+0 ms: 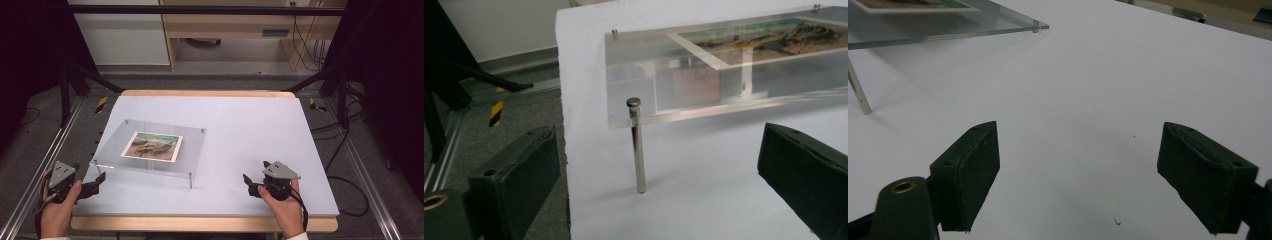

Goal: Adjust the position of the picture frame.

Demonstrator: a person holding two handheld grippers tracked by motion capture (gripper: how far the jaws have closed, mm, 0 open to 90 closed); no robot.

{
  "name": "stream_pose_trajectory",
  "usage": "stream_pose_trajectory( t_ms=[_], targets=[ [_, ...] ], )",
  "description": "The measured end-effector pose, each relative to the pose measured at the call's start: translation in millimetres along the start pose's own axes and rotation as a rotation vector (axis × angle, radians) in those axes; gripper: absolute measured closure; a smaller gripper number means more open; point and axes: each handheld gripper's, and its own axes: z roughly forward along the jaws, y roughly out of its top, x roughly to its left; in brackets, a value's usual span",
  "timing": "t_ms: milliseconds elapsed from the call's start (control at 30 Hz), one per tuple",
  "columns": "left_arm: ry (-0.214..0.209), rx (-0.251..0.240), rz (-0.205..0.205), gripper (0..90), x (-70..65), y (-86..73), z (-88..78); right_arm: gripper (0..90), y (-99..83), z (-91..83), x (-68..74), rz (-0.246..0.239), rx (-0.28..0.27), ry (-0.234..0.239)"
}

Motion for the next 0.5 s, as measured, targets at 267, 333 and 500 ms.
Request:
stream_pose_trajectory(
  t_ms=[267, 333, 500],
  targets=[
    [-0.05, 0.036, -0.028, 3.9, 4.1, -3.0, 3.6, 18.1, -0.4, 1.1, 3.1, 0.008, -0.001, 0.016],
    [-0.055, 0.042, -0.027, 4.0, 4.7, -4.1, 4.4, 18.5, -1.1, 1.7, 3.4, 0.031, 0.007, 0.021],
    [-0.068, 0.041, -0.035, 4.0, 6.3, -5.2, 7.0, 19.7, -0.1, 0.2, 4.0, 0.043, -0.003, 0.017]
  ],
)
